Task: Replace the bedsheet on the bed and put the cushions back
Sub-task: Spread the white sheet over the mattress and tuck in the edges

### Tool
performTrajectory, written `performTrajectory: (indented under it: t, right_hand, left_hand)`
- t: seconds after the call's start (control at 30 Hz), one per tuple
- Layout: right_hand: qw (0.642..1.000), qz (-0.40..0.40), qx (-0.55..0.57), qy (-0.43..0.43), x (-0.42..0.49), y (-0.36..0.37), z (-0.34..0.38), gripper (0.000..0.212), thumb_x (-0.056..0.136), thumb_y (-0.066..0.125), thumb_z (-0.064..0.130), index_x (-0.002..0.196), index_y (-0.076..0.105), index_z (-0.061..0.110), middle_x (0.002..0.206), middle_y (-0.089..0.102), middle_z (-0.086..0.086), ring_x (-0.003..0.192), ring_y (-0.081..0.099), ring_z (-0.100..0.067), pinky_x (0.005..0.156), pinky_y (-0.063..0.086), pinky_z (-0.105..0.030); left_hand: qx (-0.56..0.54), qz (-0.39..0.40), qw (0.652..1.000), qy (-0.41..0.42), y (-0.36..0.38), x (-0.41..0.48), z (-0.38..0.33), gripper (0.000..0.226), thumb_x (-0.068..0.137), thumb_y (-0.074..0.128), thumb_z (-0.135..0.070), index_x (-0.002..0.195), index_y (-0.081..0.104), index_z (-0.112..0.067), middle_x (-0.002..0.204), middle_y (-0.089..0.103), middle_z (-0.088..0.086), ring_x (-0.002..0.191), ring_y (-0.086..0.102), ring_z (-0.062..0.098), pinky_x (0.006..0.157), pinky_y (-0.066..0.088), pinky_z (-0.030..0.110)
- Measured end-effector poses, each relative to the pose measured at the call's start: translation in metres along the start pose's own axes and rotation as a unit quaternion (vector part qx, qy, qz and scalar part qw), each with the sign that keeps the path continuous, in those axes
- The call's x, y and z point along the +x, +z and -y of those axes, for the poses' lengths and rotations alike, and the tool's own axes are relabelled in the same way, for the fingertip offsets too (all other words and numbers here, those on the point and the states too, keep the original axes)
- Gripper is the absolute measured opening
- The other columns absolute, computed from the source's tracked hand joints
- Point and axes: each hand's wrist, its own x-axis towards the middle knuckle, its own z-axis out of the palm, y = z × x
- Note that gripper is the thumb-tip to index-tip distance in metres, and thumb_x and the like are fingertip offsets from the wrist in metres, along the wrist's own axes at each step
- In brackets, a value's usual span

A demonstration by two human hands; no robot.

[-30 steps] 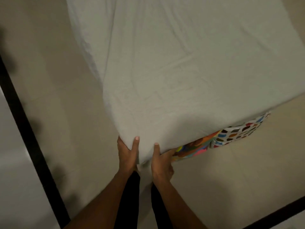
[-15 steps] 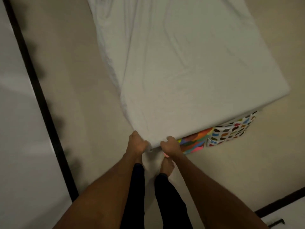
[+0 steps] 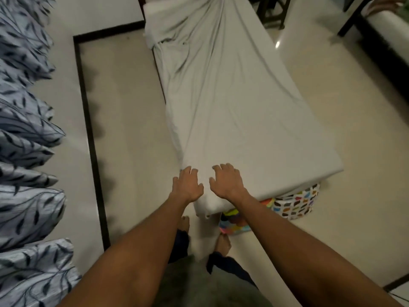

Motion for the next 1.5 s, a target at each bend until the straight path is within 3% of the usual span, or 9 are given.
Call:
performTrajectory:
  t: [0.3, 0.7, 1.1, 1.3, 1.5]
  right_hand:
    - [0.999, -0.030, -0.033, 0.004, 0.061, -0.051, 0.082, 0.057, 0.101, 0.039, 0.047, 0.149, 0.046, 0.016, 0.148, 0.051, -0.008, 0.143, 0.038, -0.030, 0.115, 0.033, -0.045]
    - [0.996, -0.082, 0.013, 0.032, 0.233, -0.139, 0.258, 0.060, 0.101, 0.039, 0.048, 0.154, 0.042, 0.019, 0.155, 0.046, -0.008, 0.148, 0.035, -0.031, 0.120, 0.030, -0.047]
    - [0.995, -0.082, -0.001, 0.049, 0.392, -0.203, 0.305, 0.060, 0.103, 0.038, 0.049, 0.155, 0.040, 0.019, 0.159, 0.042, -0.010, 0.150, 0.030, -0.031, 0.121, 0.027, -0.048]
    - [0.997, -0.071, -0.005, 0.043, 0.523, -0.254, 0.316, 0.057, 0.103, 0.038, 0.045, 0.151, 0.044, 0.016, 0.154, 0.047, -0.010, 0.146, 0.035, -0.031, 0.118, 0.030, -0.047]
    - [0.998, -0.054, 0.001, 0.035, 0.639, -0.324, 0.333, 0.056, 0.102, 0.038, 0.045, 0.150, 0.044, 0.017, 0.150, 0.048, -0.010, 0.144, 0.036, -0.030, 0.117, 0.031, -0.047]
  left_hand:
    - [0.015, -0.037, 0.999, 0.027, -0.105, 0.039, 0.058, 0.063, 0.103, 0.050, -0.043, 0.157, 0.033, -0.015, 0.166, 0.025, 0.008, 0.151, 0.028, 0.029, 0.118, 0.031, 0.052]
    - [0.035, -0.059, 0.996, 0.060, -0.298, 0.165, 0.215, 0.059, 0.101, 0.049, -0.038, 0.154, 0.036, -0.016, 0.164, 0.027, 0.010, 0.151, 0.027, 0.028, 0.119, 0.025, 0.052]
    - [0.060, -0.051, 0.993, 0.091, -0.397, 0.307, 0.250, 0.064, 0.102, 0.049, -0.042, 0.158, 0.030, -0.015, 0.171, 0.016, 0.011, 0.157, 0.018, 0.028, 0.123, 0.023, 0.055]
    - [0.072, -0.058, 0.992, 0.081, -0.475, 0.416, 0.269, 0.060, 0.103, 0.046, -0.042, 0.155, 0.034, -0.016, 0.163, 0.029, 0.010, 0.150, 0.028, 0.027, 0.119, 0.026, 0.051]
    - [0.054, -0.069, 0.995, 0.055, -0.561, 0.512, 0.289, 0.060, 0.101, 0.048, -0.040, 0.155, 0.036, -0.016, 0.165, 0.028, 0.007, 0.151, 0.028, 0.026, 0.119, 0.026, 0.048]
